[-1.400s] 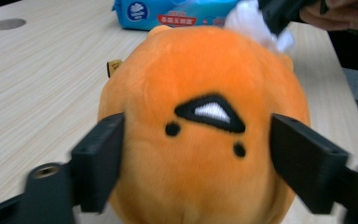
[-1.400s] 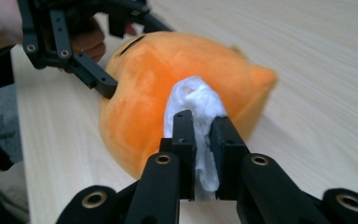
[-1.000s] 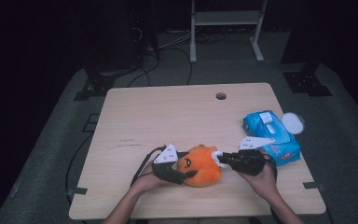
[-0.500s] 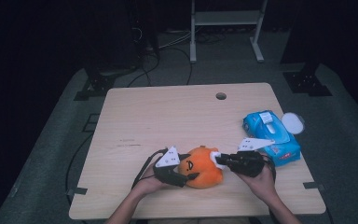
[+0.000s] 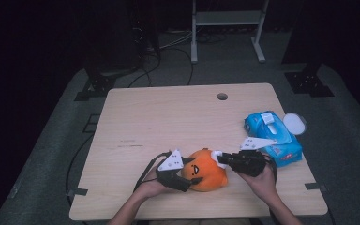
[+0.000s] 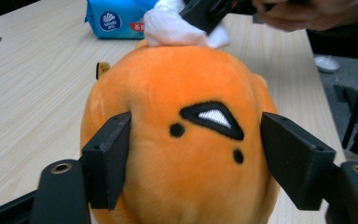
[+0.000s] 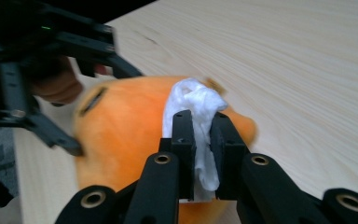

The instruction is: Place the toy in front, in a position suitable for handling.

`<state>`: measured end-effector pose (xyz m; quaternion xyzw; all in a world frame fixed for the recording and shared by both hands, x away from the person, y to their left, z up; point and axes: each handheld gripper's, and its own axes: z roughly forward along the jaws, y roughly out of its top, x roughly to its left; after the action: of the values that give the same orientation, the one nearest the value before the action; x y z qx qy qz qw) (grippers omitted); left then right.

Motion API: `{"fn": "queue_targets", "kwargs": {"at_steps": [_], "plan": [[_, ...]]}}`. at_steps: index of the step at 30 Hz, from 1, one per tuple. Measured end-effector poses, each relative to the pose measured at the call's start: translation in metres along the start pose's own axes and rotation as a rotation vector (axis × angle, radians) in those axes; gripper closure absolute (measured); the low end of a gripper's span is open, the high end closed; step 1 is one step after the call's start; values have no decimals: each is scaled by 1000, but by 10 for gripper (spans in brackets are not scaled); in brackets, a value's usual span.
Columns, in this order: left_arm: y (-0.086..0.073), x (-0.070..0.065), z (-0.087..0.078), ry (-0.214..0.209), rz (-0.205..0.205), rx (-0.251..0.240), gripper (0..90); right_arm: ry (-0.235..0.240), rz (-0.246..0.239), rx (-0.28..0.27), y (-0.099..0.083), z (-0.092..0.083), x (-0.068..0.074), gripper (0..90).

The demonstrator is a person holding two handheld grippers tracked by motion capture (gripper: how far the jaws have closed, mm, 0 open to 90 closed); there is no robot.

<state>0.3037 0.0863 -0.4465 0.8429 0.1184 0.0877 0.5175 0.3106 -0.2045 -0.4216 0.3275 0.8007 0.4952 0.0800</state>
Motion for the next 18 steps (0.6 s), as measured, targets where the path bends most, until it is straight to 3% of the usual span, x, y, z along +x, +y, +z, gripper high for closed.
{"fn": "queue_targets", "kwargs": {"at_steps": [2,5,9,12,13,15,18], "plan": [[0,-1,1,0,5,-2,293,-21,26,9,-3,-1,-9,805],[2,-3,4,-4,19,0,292,-20,41,9,-3,-2,-8,806],[2,0,-1,-22,24,19,254,34,-26,-8,3,-1,9,807],[6,8,-6,-2,-39,10,154,67,-56,6,3,-1,15,807],[6,11,-6,6,-77,6,135,77,-58,6,3,-1,15,808],[3,11,-3,-3,-83,11,167,90,-64,0,3,0,18,807],[3,5,-1,-3,-61,17,245,65,-63,-3,4,1,18,807]]}}
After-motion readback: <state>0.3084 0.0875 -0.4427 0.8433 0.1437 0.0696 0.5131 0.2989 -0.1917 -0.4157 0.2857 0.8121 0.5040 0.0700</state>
